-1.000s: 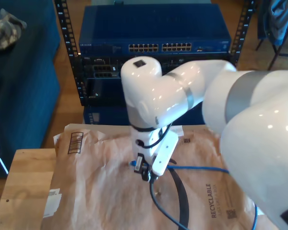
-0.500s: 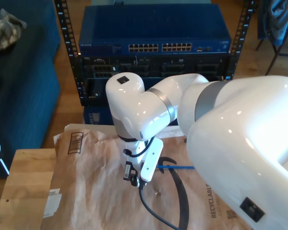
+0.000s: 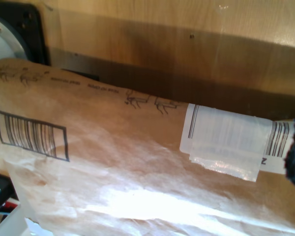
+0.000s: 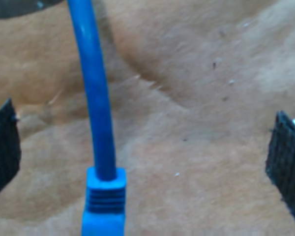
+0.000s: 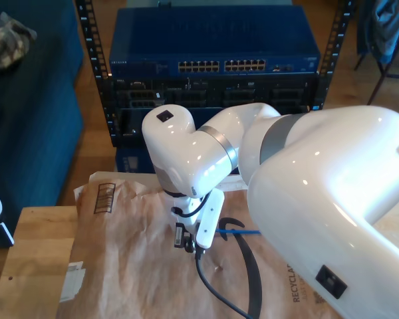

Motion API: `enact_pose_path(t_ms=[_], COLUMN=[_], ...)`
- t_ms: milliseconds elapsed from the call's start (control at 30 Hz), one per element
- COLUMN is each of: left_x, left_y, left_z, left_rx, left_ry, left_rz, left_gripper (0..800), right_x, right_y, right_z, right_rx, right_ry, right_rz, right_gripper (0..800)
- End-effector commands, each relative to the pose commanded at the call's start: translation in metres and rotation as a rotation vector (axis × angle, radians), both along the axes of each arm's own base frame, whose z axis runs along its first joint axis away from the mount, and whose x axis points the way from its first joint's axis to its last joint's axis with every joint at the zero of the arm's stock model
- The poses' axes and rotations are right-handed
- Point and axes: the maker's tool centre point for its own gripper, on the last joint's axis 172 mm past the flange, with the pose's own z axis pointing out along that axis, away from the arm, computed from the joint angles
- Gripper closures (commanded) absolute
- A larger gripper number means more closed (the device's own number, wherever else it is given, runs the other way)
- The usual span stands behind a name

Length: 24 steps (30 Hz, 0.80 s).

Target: Grab the cable and plug it in

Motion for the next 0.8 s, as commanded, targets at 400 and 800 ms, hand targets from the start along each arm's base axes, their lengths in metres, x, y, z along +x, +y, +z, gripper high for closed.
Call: enact_pose_path(t_ms=[400,800], left_x=[0.000,0.000], left_y=[0.000,0.001], left_z=[0.000,-0.003], left_rx=[-0.001,0.000], left_ry=[0.000,-0.004], left_rz=[0.000,-0.002], left_gripper=[0,0], right_x=[0.014,0.021], right_y=[-0.003,-0.011], right_z=[-0.003,-0.003], right_rx=[-0.030,-0.066], right_ry=[-0.040,-0.066], right_rz=[0.041,0.075], right_gripper=[320,762])
